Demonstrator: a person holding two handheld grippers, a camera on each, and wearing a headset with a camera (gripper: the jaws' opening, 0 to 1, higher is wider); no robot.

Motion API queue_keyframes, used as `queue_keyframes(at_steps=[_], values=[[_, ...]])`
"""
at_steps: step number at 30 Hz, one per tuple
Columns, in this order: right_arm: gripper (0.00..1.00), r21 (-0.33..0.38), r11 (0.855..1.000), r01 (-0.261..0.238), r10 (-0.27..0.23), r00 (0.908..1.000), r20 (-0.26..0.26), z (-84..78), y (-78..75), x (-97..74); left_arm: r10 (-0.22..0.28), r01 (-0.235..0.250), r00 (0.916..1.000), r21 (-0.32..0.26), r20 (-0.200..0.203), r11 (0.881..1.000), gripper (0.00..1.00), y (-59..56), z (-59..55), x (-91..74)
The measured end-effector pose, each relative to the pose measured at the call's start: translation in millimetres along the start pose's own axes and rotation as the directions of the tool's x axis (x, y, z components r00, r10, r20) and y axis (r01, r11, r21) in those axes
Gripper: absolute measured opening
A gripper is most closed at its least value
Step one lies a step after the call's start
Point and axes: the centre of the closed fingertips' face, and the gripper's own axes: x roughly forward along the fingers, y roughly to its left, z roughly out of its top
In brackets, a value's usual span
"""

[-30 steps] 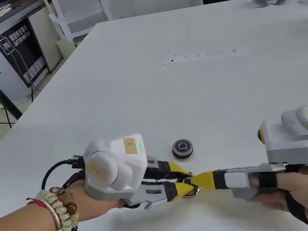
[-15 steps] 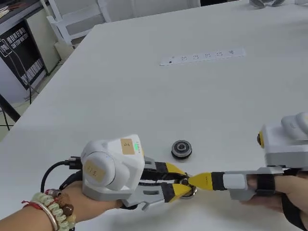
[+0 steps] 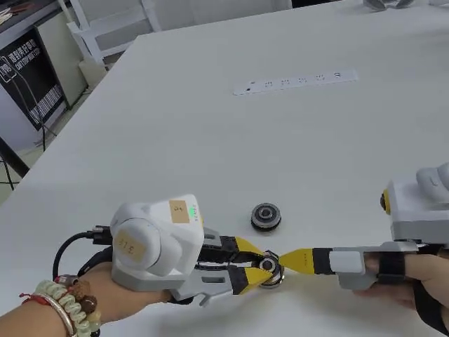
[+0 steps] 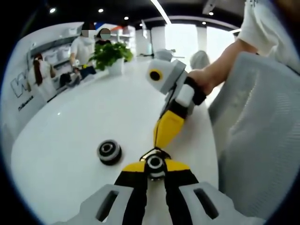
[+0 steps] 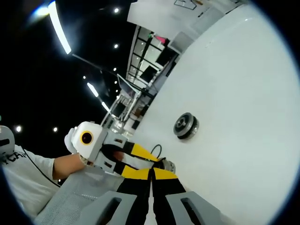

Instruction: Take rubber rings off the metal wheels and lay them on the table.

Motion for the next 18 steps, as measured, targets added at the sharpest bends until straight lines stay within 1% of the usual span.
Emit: queue_keyframes(at_steps=[5, 6, 7, 8, 9, 11, 13, 15, 16, 18], values=[[0.00, -0.006, 1.000, -0.022, 0.022, 0.9997, -0.005, -0.5, 5.7, 2.8, -0.008, 0.008, 1.0000, 0.008, 0.003, 1.000, 0.14, -1.2, 1.2, 1.1], [0.00, -0.001, 0.999, -0.034, 0.034, 0.9994, 0.001, 0.9, 7.8, 3.1, -0.009, 0.009, 1.0000, 0.009, 0.003, 1.000, 0.14, -1.4, 1.3, 1.3], [0.00, 0.010, 0.998, -0.065, 0.064, 0.9974, 0.031, 7.1, 13.7, 3.9, -0.013, 0.013, 0.9999, 0.012, 0.005, 1.000, 0.14, -2.0, 1.7, 1.6], [0.00, 0.016, 0.998, -0.066, 0.066, 0.9978, 0.012, 5.3, 14.1, 3.5, -0.011, 0.011, 0.9999, 0.012, 0.006, 1.000, 0.14, -2.0, 2.1, 2.1], [0.00, -0.009, 0.999, -0.047, 0.047, 0.9989, 0.007, 4.3, 11.9, 4.0, -0.010, 0.010, 0.9999, 0.015, 0.005, 1.000, 0.14, -1.7, 2.2, 2.3], [0.00, 0.000, 0.999, -0.046, 0.046, 0.9989, 0.008, 3.8, 10.4, 3.4, -0.011, 0.011, 0.9999, 0.012, 0.005, 1.000, 0.14, -1.6, 2.1, 2.2], [0.00, 0.009, 0.999, -0.033, 0.033, 0.9994, 0.014, 4.8, 6.9, 1.6, -0.009, 0.009, 0.9999, 0.009, 0.006, 1.000, 0.14, -1.6, 2.1, 2.0], [0.00, 0.003, 1.000, -0.014, 0.014, 0.9998, 0.014, 4.7, 3.8, 0.8, -0.008, 0.008, 1.0000, 0.006, 0.005, 1.000, 0.14, -1.5, 2.3, 1.8], [0.00, 0.002, 1.000, -0.013, 0.013, 0.9998, 0.014, 4.5, 3.6, 0.8, -0.007, 0.007, 1.0000, 0.005, 0.004, 1.000, 0.14, -1.6, 2.4, 1.7], [0.00, -0.006, 1.000, 0.012, -0.012, 0.9999, 0.002, 2.2, -0.7, -0.4, -0.006, 0.006, 1.0000, -0.004, 0.000, 1.000, 0.14, -1.4, 2.5, 1.6]])
